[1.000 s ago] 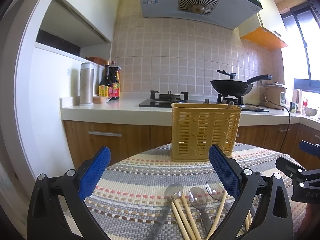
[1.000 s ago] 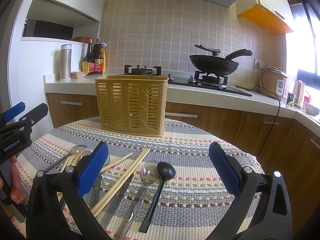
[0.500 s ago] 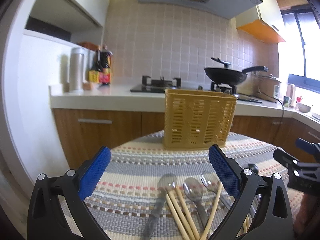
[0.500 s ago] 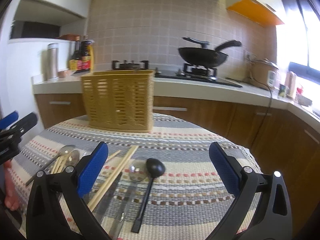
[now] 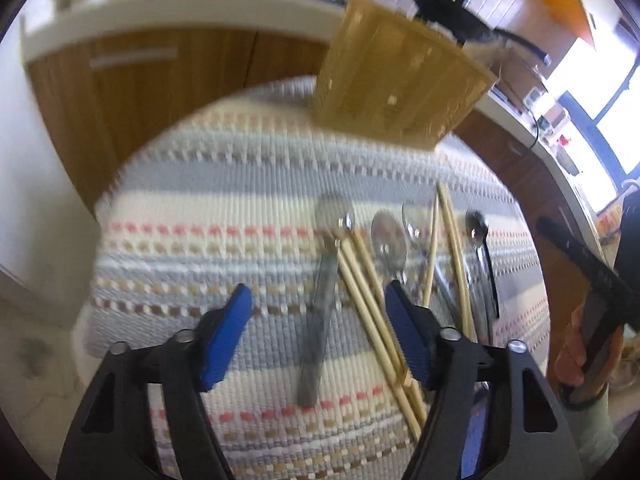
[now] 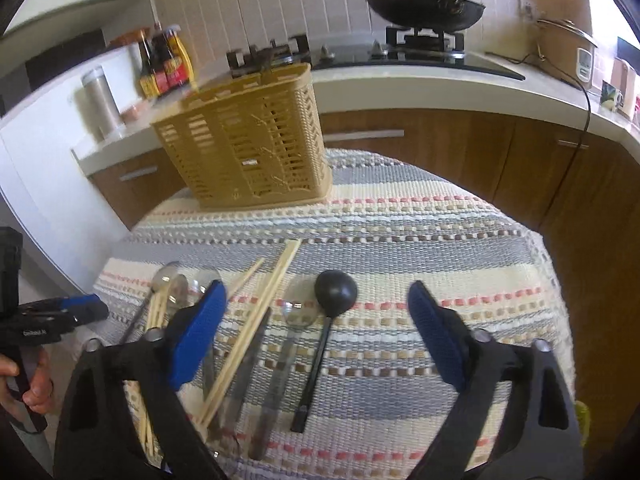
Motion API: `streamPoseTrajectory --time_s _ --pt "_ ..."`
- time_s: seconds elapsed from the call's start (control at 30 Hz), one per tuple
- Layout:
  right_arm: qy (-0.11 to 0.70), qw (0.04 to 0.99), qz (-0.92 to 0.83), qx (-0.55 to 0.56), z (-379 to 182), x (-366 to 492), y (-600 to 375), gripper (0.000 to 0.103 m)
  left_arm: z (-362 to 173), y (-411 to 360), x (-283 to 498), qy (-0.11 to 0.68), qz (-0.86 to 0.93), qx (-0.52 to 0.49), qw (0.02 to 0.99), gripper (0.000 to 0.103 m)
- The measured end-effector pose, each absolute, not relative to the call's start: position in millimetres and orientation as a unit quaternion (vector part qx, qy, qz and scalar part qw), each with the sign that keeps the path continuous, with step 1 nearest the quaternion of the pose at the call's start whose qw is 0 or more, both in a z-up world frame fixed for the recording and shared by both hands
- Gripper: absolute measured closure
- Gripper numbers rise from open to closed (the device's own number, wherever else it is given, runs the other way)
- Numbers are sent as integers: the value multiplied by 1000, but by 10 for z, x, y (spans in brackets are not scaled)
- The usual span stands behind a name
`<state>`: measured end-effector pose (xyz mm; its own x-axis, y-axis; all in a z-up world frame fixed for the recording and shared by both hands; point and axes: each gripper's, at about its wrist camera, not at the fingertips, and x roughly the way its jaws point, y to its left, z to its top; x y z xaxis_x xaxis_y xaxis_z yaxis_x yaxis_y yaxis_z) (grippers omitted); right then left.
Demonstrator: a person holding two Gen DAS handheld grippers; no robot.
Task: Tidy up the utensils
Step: 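Lower and grasp the black spoon with the right tool while the left tool grasps a clear spoon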
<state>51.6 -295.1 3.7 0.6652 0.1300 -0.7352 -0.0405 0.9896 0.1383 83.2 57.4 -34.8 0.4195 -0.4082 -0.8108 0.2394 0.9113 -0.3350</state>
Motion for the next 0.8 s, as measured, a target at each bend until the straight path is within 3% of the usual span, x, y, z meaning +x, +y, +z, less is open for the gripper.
streamPoseTrajectory --time_s 0.1,0.2,0.33,0.43,0.57,0.8 --pt "461 885 41 57 66 715 -3040 39 -421 456 922 522 -183 -48 832 48" --pt "513 856 43 52 36 877 -3116 48 -506 300 1046 543 -185 -21 819 64" --pt "567 822 56 19 -166 996 -3055 58 -489 148 1091 549 -166 31 819 69" --pt "610 788 74 23 -385 1028 -2984 71 -486 59 1116 546 -148 58 822 82" --pt "631 773 60 6 -590 1119 -2890 72 -481 -60 1163 538 -129 78 830 92" --pt "633 773 41 -8 -597 1368 -2810 72 -473 104 1398 543 -126 2 830 91"
